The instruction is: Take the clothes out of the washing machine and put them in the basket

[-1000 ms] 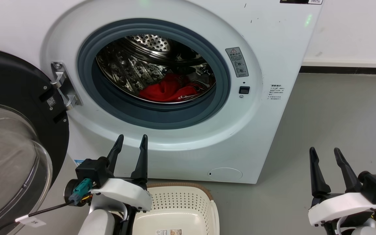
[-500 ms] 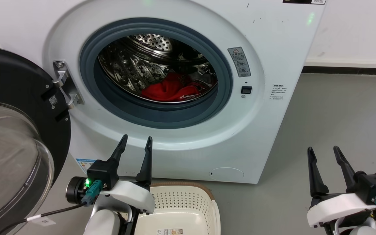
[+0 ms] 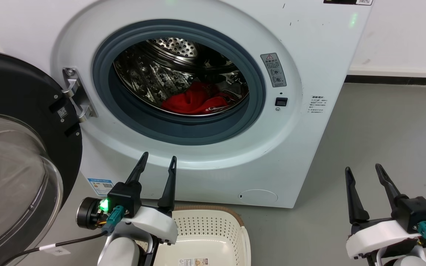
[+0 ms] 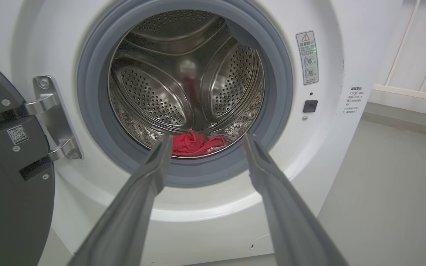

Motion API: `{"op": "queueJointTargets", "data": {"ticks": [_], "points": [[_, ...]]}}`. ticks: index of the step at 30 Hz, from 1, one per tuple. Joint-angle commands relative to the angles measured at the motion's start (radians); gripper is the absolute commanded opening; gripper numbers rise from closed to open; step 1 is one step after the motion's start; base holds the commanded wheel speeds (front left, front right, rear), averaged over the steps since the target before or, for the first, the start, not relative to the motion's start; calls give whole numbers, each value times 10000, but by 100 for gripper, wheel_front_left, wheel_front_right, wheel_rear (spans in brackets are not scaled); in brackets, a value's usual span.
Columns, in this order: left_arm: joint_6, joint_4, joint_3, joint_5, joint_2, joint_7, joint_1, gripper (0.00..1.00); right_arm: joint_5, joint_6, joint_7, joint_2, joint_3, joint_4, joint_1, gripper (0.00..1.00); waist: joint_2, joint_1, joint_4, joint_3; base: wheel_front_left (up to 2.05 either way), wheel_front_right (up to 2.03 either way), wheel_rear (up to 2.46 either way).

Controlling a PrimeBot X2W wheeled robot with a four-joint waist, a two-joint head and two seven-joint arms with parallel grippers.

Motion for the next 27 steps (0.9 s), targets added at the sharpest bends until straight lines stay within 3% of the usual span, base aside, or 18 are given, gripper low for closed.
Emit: {"op": "queueJointTargets", "data": {"ticks": [1, 20, 27], "points": [[53, 36, -48, 205, 8, -66, -120, 100, -192, -3, -60, 9, 26, -59, 109, 100, -1, -1, 3, 4, 0, 0, 0], [128, 157, -87, 107, 2, -86, -211, 100, -117, -3, -91, 9, 58, 49, 77, 100, -1, -1, 35, 59, 0, 0, 0], [262, 316, -10, 117, 5, -86, -807, 100, -42, -3, -38, 9, 169, -132, -276, 100, -1, -1, -12, 561, 0, 0, 0]]}}
